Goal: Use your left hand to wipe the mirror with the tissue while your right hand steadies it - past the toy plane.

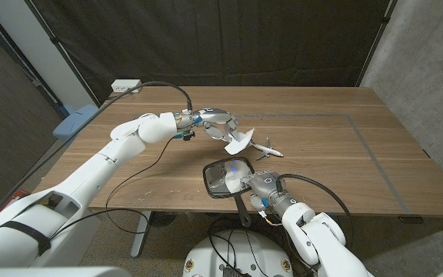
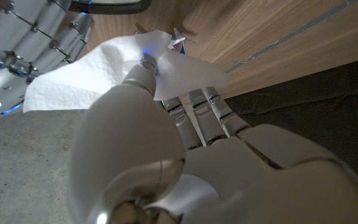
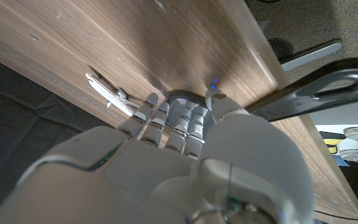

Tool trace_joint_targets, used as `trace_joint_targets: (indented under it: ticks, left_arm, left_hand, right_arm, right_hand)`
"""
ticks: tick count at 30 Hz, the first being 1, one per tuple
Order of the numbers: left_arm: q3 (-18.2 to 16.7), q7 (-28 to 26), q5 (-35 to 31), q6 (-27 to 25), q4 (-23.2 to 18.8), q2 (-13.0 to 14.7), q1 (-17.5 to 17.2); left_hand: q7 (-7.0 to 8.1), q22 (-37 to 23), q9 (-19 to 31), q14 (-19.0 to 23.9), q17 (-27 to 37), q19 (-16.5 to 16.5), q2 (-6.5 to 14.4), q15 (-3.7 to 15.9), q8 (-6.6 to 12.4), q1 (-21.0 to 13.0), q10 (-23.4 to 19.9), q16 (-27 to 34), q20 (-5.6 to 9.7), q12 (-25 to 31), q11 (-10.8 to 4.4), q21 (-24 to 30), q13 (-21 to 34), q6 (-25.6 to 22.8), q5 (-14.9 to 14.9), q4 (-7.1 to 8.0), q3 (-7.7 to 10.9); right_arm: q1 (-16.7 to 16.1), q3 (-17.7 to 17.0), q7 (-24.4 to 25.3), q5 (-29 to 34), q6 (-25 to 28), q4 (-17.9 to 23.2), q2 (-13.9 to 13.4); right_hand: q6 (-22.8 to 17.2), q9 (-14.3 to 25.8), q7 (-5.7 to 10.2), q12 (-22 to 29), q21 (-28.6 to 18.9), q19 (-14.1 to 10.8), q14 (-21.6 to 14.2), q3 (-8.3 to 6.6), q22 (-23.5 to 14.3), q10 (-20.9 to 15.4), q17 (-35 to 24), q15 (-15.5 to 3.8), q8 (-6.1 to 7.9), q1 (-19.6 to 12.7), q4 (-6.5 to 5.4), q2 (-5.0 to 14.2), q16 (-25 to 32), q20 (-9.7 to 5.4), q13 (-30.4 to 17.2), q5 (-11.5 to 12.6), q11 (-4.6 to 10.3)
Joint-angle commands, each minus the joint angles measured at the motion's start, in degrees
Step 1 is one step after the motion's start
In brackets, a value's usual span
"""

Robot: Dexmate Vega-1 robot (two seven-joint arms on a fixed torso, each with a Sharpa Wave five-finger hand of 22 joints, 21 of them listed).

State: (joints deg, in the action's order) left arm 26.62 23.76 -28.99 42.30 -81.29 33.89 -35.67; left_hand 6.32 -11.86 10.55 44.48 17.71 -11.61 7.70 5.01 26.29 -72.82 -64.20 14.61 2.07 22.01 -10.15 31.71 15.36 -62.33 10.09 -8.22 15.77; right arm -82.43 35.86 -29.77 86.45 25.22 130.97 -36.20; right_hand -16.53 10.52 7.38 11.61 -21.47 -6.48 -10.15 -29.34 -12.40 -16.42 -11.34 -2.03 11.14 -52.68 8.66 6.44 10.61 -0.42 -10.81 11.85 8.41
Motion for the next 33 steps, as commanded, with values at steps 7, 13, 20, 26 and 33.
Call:
trace_joint_targets:
  ticks: [7, 13, 20, 26, 33]
  left_arm:
    - [-2.27, 4.72, -7.74, 2.12, -8.35, 1.30, -1.78]
    - [-3.04, -3.73, -18.62, 3.82, -8.43, 0.72, -2.89]
    - [-1.76, -13.63, -26.98, 5.74, -4.47, -0.18, -2.16]
    - [0.88, -19.90, -30.59, 6.87, 1.08, -1.30, 0.04]
    - [4.71, -31.30, -34.53, 9.10, 8.09, -2.49, 2.50]
  left_hand:
    - [1.07, -0.09, -0.02, -0.82, 1.33, 0.64, -0.92, 8.88, 0.19, -0.24, -1.53, 0.44, 0.72, 0.15, -1.05, 0.28, 1.47, -1.10, 0.25, 0.26, -0.16]
    - [1.54, -0.06, -0.10, -0.55, 2.09, 0.53, -1.22, 8.90, -0.04, -0.18, -1.69, 1.00, 1.20, -0.36, -1.01, 0.43, 1.16, -1.43, 0.30, 0.32, -0.50]
    - [1.79, -0.04, -0.14, -0.57, 2.50, 0.41, -1.44, 8.90, -0.12, -0.21, -2.01, 1.23, 1.50, -0.74, -1.02, 0.55, 0.86, -1.91, 0.34, 0.30, -0.69]
    - [1.79, -0.01, -0.17, -0.73, 2.82, 0.24, -1.62, 8.89, -0.37, -0.26, -2.41, 1.33, 1.66, -1.09, -1.03, 0.69, 0.57, -1.99, 0.38, 0.29, -0.83]
    - [1.87, 0.02, -0.19, -1.02, 3.14, -0.02, -1.68, 8.88, -0.71, -0.35, -2.74, 1.33, 1.69, -1.52, -1.04, 0.89, 0.38, -2.13, 0.44, 0.31, -0.91]
  right_arm:
    - [1.01, -1.12, -1.88, 1.74, 1.34, -2.52, 1.62]
    - [1.39, -1.14, -1.65, 1.00, 1.45, -2.76, 1.98]
    - [1.80, -1.21, -1.97, -0.14, 1.23, -2.66, 1.76]
    - [1.98, -1.20, -2.36, -1.11, 1.23, -2.48, 1.53]
    - [1.85, -1.11, -2.43, -1.55, 1.39, -2.23, 1.07]
  right_hand:
    - [-0.18, 0.21, -0.38, 0.40, -0.20, 0.66, 0.42, -0.32, -0.25, -0.04, -0.17, -0.10, 0.48, 0.98, -0.41, 0.15, -0.05, 0.11, -0.30, -0.01, -0.46]
    - [-0.23, 0.20, -0.42, 0.44, -0.26, 0.67, 0.42, -0.40, -0.27, -0.13, -0.18, -0.17, 0.51, 1.18, -0.45, 0.21, 0.00, 0.14, -0.30, 0.00, -0.40]
    - [-0.31, 0.20, -0.46, 0.49, -0.34, 0.69, 0.29, -0.52, -0.28, -0.23, -0.19, -0.23, 0.54, 1.37, -0.44, 0.27, 0.10, 0.16, -0.30, 0.02, -0.25]
    - [-0.43, 0.20, -0.50, 0.52, -0.45, 0.66, 0.28, -0.71, -0.29, -0.32, -0.18, -0.25, 0.60, 1.55, -0.37, 0.32, 0.14, 0.15, -0.30, 0.05, -0.21]
    - [-0.50, 0.20, -0.46, 0.62, -0.55, 0.65, 0.21, -0.91, -0.29, -0.57, -0.17, -0.26, 0.63, 1.64, -0.26, 0.38, 0.19, 0.13, -0.29, 0.08, -0.07]
